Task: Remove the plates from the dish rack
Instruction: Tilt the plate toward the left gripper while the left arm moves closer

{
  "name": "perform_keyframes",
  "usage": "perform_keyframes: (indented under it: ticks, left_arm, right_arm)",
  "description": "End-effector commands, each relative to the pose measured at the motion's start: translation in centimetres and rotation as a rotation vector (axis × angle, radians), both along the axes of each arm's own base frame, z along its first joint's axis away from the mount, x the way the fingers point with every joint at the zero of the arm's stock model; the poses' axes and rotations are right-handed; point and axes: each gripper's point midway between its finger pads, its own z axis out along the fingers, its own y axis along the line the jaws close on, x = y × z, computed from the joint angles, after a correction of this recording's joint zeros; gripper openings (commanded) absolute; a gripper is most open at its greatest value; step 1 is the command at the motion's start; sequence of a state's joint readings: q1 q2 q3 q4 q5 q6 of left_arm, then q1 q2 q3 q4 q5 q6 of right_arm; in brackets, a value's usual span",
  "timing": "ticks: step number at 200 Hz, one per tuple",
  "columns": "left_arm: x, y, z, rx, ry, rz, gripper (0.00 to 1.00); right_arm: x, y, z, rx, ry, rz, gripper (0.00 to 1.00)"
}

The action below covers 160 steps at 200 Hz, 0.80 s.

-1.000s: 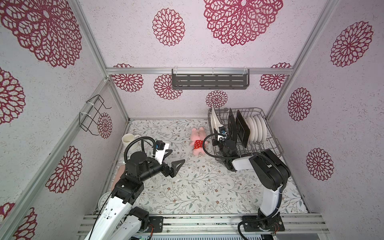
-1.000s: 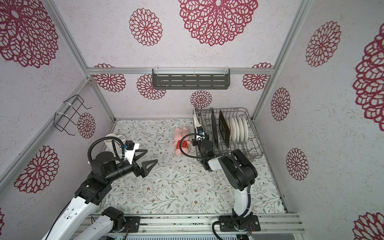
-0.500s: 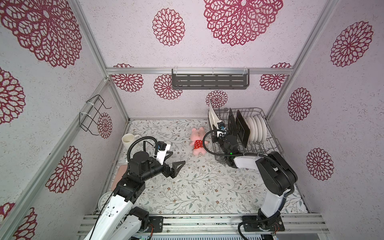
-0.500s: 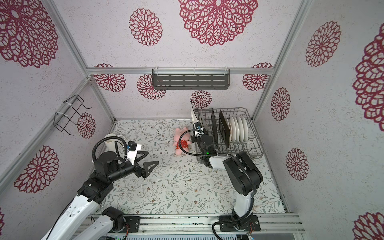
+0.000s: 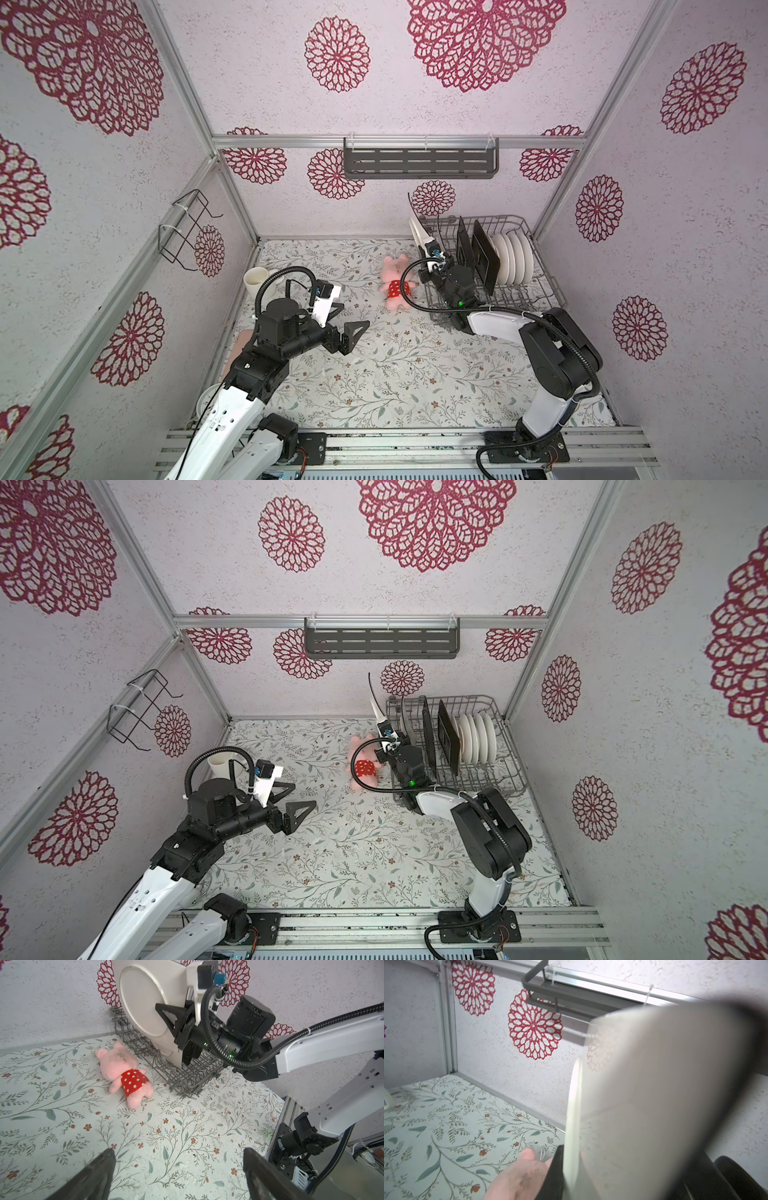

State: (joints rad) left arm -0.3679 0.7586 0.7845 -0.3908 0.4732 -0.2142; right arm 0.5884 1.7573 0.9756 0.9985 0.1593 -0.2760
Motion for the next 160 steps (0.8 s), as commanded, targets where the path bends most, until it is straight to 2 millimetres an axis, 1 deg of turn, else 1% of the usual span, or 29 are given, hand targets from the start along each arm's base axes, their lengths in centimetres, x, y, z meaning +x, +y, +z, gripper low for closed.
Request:
perform_keyframes:
  ticks: [1, 15, 28, 42, 64, 91, 119, 137, 160]
  left_arm:
    - [0.3, 0.8, 0.9, -0.039, 0.017, 0.027, 0.97]
    - [0.7, 1.4, 1.5, -0.112, 0.070, 0.018, 0.97]
    - [1.3, 2.1, 2.2, -0.225, 0.137, -0.012, 0.97]
    - [2.0, 2.9, 3.2, -0.326, 0.147, -0.016, 0.97]
    - [2.8, 3.5, 3.8, -0.324, 0.124, 0.008, 0.97]
    - [3.9, 4.0, 4.9, -0.362, 0.122, -0.011, 0.98]
    - [5.5, 5.1, 5.9, -0.408, 0.096, 0.016, 0.98]
    - [6.6, 5.5, 5.6, -0.406, 0.108, 0.028, 1.00]
    - [8.3, 5.7, 3.9, -0.399, 0.181, 0.043, 0.96]
  right_arm:
    - [-4.2, 1.0, 13.5, 0.081, -0.375, 0.043, 0.00]
    - [-4.5, 2.1, 13.5, 0.024, -0.384, 0.047, 0.00]
    - [-4.8, 2.9, 13.4, -0.010, -0.389, 0.054, 0.00]
    - [-5.2, 3.4, 13.4, -0.040, -0.402, 0.056, 0.00]
    - [-5.6, 4.3, 13.2, -0.101, -0.417, 0.049, 0.00]
    - [-6.0, 5.5, 12.5, -0.183, -0.434, 0.042, 0.00]
    - [-6.5, 6.9, 11.6, -0.261, -0.458, 0.033, 0.00]
    - [-6.8, 7.5, 11.3, -0.287, -0.473, 0.025, 0.00]
    - [-6.9, 8.9, 10.3, -0.353, -0.475, 0.031, 0.00]
